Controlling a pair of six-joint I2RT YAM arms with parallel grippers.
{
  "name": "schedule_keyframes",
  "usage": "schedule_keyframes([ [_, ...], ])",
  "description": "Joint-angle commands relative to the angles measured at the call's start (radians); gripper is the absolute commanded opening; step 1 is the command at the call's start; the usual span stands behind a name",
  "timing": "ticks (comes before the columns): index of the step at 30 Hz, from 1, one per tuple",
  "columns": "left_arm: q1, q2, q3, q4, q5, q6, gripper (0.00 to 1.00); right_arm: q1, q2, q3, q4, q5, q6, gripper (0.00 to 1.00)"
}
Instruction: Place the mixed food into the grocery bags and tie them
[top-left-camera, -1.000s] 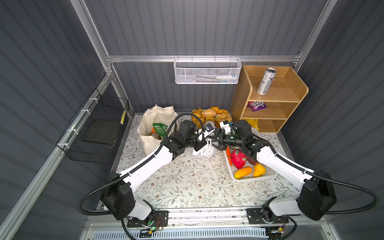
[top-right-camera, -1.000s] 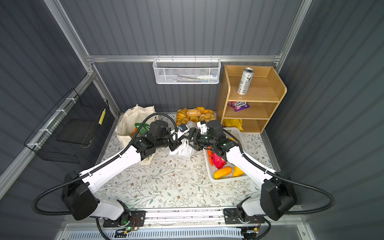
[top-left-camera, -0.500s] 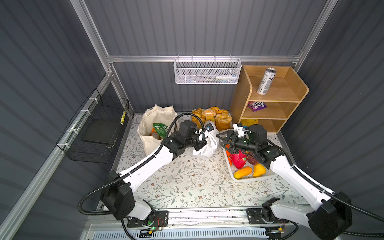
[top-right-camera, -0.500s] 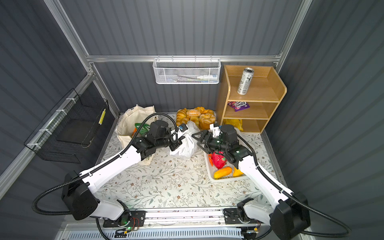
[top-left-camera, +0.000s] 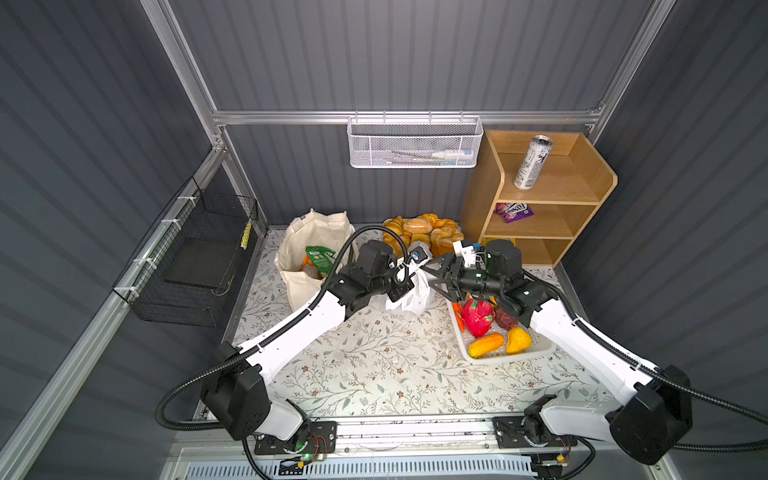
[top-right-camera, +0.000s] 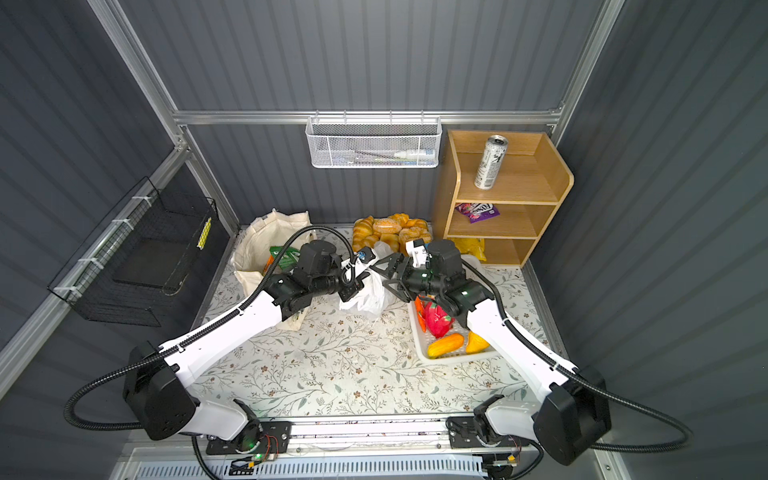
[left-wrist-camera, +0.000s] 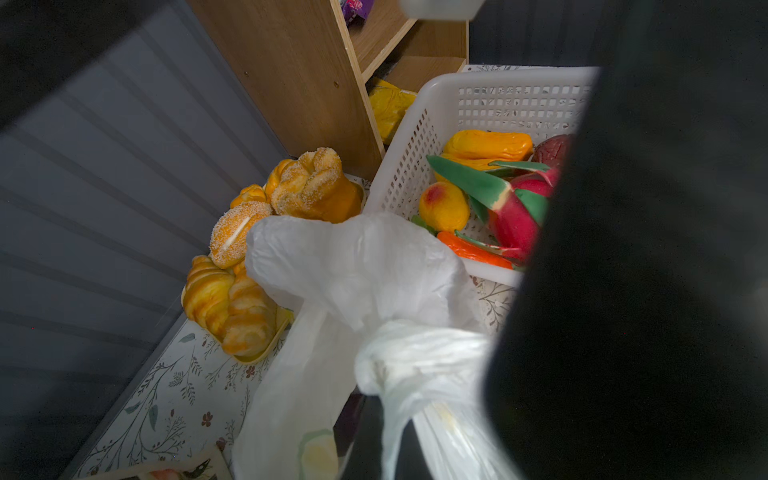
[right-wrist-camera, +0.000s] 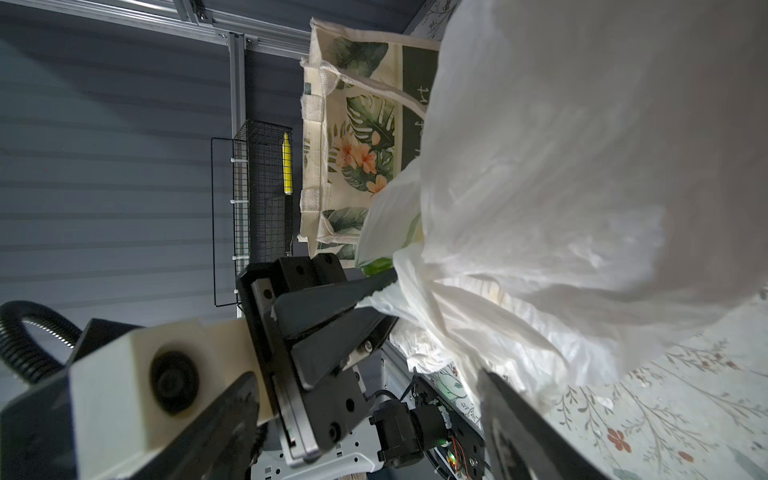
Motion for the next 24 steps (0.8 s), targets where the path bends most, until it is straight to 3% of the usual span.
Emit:
schedule_keyframes([
  [1, -0.002, -0.002, 0.016, 0.029, 0.000, 0.012, 0.00, 0.017, 0.026, 0.038, 0.034, 0.003, -0.005, 0.83],
  [16, -0.002, -0.030, -0.036, 0.083, 0.068, -0.006, 0.00, 0.031, 0.133, 0.120, 0.067, 0.034, -0.001, 0.84],
  [24, -0.002, -0.027, -0.037, 0.092, -0.006, -0.012, 0.00, 0.016, 0.082, 0.077, 0.045, 0.035, 0.000, 0.84],
])
